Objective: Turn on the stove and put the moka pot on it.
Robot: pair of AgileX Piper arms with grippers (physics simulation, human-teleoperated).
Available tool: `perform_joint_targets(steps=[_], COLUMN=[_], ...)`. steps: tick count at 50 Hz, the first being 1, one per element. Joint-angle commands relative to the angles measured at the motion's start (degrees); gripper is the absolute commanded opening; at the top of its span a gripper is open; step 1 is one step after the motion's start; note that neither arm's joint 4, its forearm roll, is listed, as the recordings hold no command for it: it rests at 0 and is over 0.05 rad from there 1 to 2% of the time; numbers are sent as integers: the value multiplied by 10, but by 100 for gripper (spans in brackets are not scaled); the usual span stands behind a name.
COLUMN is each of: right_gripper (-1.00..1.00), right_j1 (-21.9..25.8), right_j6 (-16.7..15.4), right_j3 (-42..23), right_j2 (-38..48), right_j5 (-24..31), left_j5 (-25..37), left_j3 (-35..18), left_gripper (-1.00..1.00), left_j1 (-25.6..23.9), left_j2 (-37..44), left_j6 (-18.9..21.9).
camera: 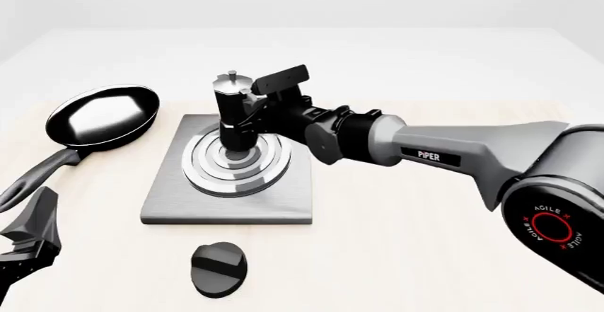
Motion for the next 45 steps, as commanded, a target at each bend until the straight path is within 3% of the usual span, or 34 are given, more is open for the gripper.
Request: perform_joint_targets(steps=[1,26,27,34,37,41,45], right_gripper=[-100,-100,100,100,100,100,100], right_j1=[3,8,8,12,31,31,40], right_j6=[10,21,20,0,31,12,19], right_j3=[-12,10,10,37,75,88,128], right_j2=[25,46,45,-4,-44,-78,-138], right_j5=[-10,-10,-6,18,19,60,77], left_j5=[5,17,18,31,38,51,67], left_j3=[0,0,0,0,0,0,0], left_gripper=[100,100,100,100,100,100,100], left_j1=[-2,-5,-5,-5,-5,-4,-5], left_j2=[-9,-26,-28,-45,-54,-70,-92], left_j6=[0,-1,-1,0,0,0,0])
